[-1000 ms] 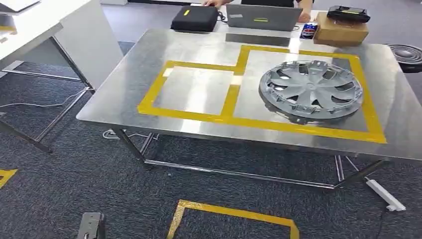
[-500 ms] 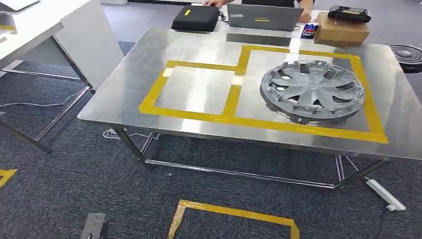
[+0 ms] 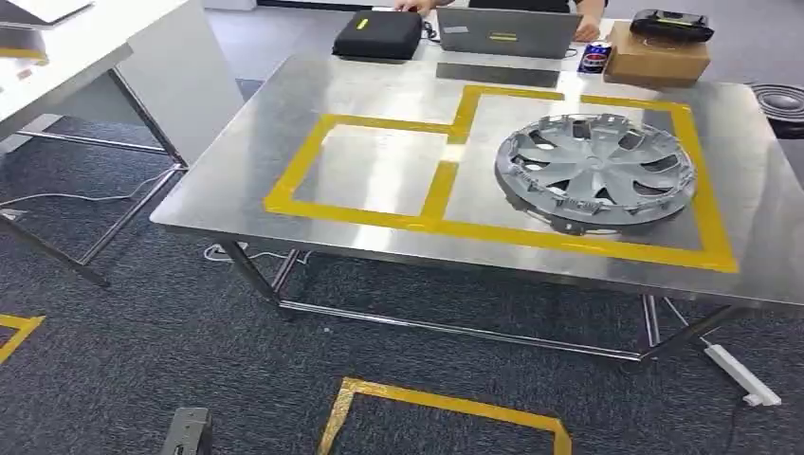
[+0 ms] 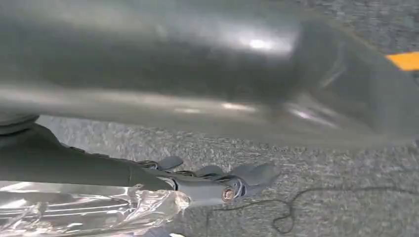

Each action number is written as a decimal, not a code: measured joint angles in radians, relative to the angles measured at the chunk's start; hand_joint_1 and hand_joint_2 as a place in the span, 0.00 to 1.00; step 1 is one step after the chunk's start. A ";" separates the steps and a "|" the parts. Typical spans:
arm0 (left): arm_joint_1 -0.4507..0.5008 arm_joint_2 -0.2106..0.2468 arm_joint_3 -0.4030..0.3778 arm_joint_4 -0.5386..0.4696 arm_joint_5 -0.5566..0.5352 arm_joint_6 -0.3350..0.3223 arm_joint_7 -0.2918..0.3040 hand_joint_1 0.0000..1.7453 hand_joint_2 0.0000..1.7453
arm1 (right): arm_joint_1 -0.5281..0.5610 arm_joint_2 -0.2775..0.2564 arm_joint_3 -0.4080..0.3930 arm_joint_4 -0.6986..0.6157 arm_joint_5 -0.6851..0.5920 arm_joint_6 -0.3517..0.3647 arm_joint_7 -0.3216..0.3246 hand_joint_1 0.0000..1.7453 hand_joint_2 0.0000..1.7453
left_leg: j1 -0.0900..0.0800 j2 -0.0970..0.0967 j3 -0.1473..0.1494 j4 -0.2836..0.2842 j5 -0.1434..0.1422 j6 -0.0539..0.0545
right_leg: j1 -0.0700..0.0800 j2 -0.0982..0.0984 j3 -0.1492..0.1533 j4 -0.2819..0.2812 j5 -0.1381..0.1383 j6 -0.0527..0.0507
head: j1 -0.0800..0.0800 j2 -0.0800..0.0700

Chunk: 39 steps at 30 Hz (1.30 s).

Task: Take the parts from the cabinet and place them on the table.

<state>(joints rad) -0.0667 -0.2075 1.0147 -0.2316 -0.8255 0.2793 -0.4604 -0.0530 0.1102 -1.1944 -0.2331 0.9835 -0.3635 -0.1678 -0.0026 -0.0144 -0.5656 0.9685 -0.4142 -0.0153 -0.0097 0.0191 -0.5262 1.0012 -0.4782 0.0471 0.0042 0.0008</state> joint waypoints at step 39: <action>0.017 0.011 0.019 0.001 0.001 -0.026 0.031 0.00 0.00 | 0.000 0.078 0.198 0.020 0.205 0.093 -0.002 0.00 0.00 | 0.008 0.004 -0.158 0.296 -0.122 -0.033 | -0.001 -0.063 -0.004 -0.008 0.003 -0.037 | -0.013 0.000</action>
<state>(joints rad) -0.0494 -0.1968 1.0342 -0.2308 -0.8244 0.2533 -0.4295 -0.0528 0.1881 -0.9960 -0.2132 1.1887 -0.2708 -0.1701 0.0052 -0.0104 -0.7237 1.2647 -0.5357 -0.0479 -0.0105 -0.0438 -0.5306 0.9931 -0.4747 0.0098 -0.0084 0.0011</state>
